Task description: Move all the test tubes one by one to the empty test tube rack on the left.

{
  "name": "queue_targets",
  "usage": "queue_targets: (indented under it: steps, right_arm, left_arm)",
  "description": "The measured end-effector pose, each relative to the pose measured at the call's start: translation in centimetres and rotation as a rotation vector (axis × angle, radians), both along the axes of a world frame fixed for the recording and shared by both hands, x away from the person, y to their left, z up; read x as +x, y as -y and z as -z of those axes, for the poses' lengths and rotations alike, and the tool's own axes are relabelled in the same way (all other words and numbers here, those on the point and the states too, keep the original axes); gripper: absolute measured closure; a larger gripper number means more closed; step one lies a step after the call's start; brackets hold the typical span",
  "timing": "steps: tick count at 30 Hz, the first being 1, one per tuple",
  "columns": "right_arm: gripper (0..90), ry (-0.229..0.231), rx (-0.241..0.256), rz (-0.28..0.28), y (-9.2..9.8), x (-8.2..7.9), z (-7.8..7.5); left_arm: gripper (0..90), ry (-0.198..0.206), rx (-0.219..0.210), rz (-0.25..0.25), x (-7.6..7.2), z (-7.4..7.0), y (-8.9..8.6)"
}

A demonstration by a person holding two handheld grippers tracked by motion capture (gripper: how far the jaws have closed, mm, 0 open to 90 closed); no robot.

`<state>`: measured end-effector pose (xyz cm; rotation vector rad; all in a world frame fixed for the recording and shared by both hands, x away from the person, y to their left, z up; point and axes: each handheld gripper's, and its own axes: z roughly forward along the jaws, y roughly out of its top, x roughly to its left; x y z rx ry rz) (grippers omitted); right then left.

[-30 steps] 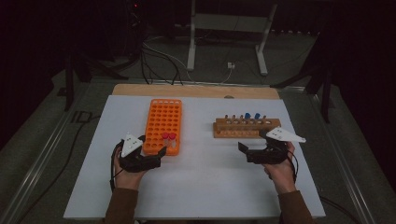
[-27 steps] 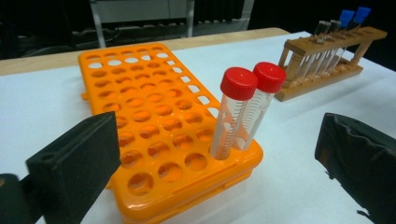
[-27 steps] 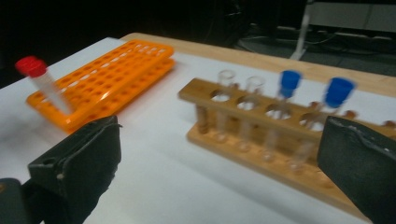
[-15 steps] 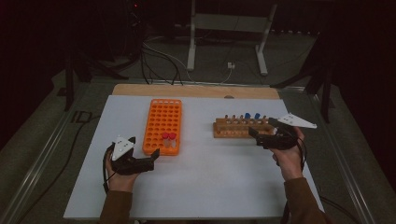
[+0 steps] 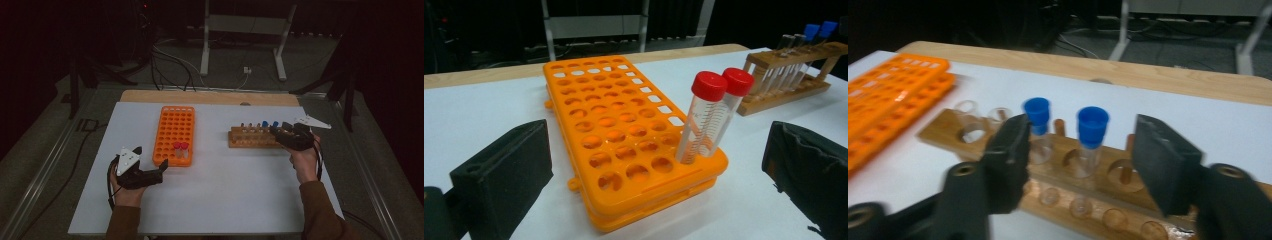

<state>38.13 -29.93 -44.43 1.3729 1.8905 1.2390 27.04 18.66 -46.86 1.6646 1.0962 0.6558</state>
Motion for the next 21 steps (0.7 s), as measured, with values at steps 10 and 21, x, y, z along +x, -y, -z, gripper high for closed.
queue_targets:
  steps: [10, 21]
  right_arm:
    - [67.2, -0.029, -0.013, 0.029, -0.5, 1.4, 1.4]
    - [76.4, -0.011, -0.025, 0.027, -0.9, 1.4, 1.4]
  left_arm:
    - [0.6, -0.001, -0.004, -0.014, 0.1, 0.3, 0.1]
    - [0.6, -0.002, 0.007, -0.019, 0.2, 0.5, 0.3]
